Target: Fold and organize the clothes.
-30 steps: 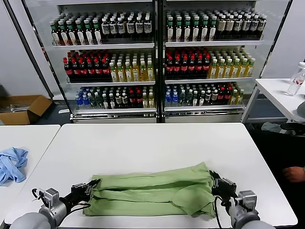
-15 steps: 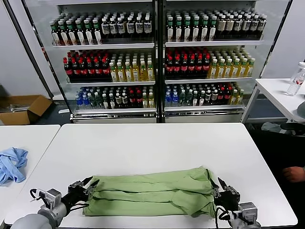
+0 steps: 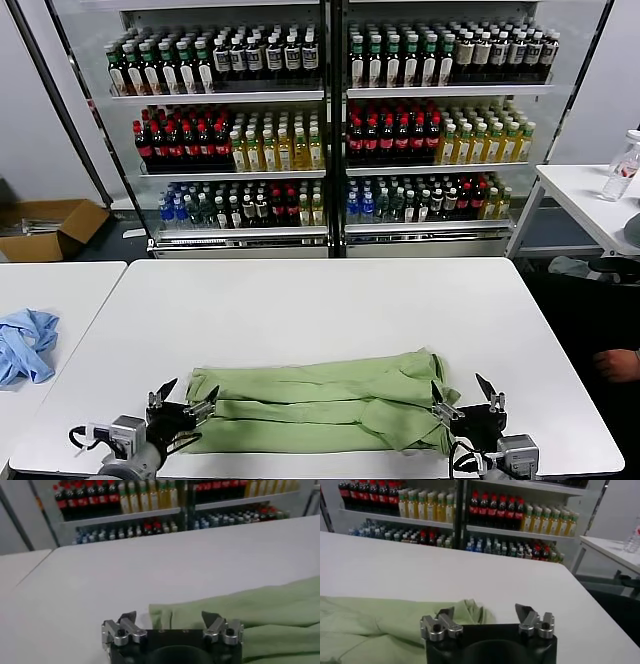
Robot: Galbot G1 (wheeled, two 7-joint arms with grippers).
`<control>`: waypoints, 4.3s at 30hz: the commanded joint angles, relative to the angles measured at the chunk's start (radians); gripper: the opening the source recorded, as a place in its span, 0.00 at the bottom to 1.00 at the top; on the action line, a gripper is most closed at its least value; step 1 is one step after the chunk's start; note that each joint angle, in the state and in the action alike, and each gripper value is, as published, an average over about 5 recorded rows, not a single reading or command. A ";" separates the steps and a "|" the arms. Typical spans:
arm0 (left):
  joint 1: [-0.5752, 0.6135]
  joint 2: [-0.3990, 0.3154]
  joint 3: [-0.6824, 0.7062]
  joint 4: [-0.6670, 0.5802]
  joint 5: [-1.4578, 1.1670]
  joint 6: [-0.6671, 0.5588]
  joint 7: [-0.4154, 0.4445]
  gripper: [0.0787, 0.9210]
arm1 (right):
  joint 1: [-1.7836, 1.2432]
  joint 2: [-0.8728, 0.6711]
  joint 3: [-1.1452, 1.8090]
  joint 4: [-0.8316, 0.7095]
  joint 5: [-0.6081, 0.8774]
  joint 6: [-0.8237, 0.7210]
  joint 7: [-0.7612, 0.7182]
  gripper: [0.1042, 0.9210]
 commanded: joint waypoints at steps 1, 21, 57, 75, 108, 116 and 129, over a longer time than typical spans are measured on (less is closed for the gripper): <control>0.034 -0.085 0.033 -0.009 -0.013 0.000 -0.147 0.82 | -0.011 0.011 -0.009 0.004 -0.027 0.004 0.007 0.88; -0.006 -0.114 0.045 0.026 -0.124 0.016 -0.172 0.14 | -0.015 0.018 -0.020 0.002 -0.047 0.008 0.010 0.88; -0.103 -0.190 0.300 -0.196 -0.143 0.045 0.000 0.04 | -0.033 0.043 -0.023 0.034 -0.065 -0.006 0.017 0.88; -0.190 -0.325 0.428 -0.110 -0.012 -0.030 0.014 0.18 | -0.033 0.042 -0.029 0.040 -0.070 -0.009 0.023 0.88; -0.089 -0.175 0.055 0.134 -0.006 -0.029 0.020 0.88 | -0.013 0.045 -0.042 0.020 -0.075 -0.009 0.019 0.88; -0.090 -0.187 0.068 0.106 -0.113 -0.028 0.010 0.76 | -0.011 0.044 -0.044 0.019 -0.076 -0.009 0.019 0.88; -0.096 -0.178 0.048 0.124 -0.168 -0.116 0.087 0.32 | -0.012 0.045 -0.043 0.014 -0.077 -0.005 0.021 0.88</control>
